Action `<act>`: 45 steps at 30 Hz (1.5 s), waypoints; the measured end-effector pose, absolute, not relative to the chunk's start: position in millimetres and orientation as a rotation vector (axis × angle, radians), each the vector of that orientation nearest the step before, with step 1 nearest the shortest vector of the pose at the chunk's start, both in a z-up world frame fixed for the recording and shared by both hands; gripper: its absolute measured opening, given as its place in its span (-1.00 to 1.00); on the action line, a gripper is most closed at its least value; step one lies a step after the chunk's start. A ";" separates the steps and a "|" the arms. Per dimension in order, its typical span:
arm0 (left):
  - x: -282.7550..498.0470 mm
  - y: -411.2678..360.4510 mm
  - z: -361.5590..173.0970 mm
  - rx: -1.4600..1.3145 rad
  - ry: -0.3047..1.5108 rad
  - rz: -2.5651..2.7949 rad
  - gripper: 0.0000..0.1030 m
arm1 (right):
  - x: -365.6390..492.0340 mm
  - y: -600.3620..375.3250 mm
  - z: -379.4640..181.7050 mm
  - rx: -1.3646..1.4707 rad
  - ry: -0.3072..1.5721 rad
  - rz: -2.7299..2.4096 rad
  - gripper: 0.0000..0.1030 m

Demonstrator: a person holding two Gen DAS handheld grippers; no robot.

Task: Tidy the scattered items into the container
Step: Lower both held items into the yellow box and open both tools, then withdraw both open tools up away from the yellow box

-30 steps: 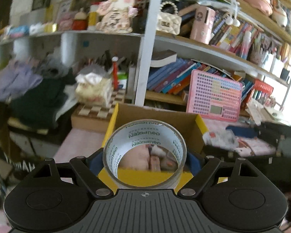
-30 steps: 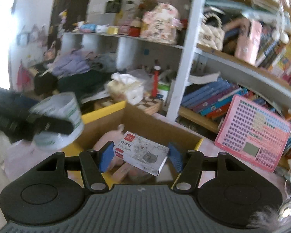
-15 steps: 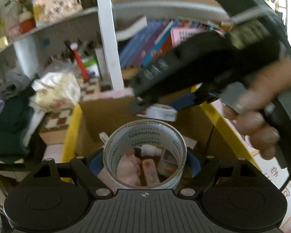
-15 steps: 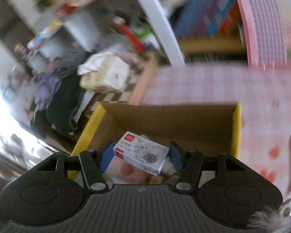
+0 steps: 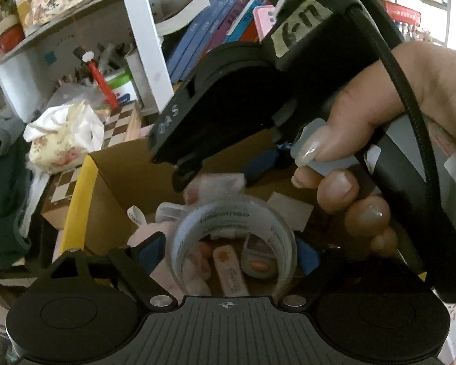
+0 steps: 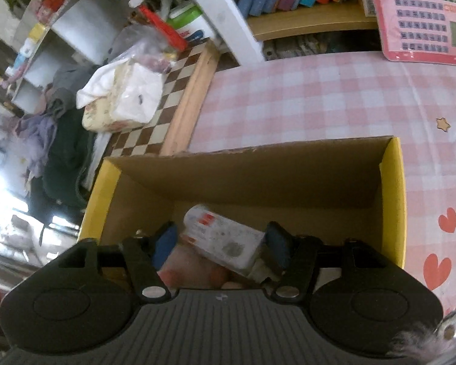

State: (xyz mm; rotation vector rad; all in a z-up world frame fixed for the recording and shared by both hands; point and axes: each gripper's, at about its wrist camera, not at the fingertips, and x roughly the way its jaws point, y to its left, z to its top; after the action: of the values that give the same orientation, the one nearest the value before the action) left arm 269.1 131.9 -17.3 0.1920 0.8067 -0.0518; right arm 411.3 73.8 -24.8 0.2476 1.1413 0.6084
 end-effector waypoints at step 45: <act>34.9 159.5 37.8 -0.009 0.524 0.125 1.00 | 93.2 -51.1 55.9 -0.119 0.415 0.375 0.79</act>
State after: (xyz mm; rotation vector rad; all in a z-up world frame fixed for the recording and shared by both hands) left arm 34.9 159.5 37.8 -0.0087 0.5239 0.1251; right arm 93.2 -51.1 55.9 -0.1192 0.4149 0.3753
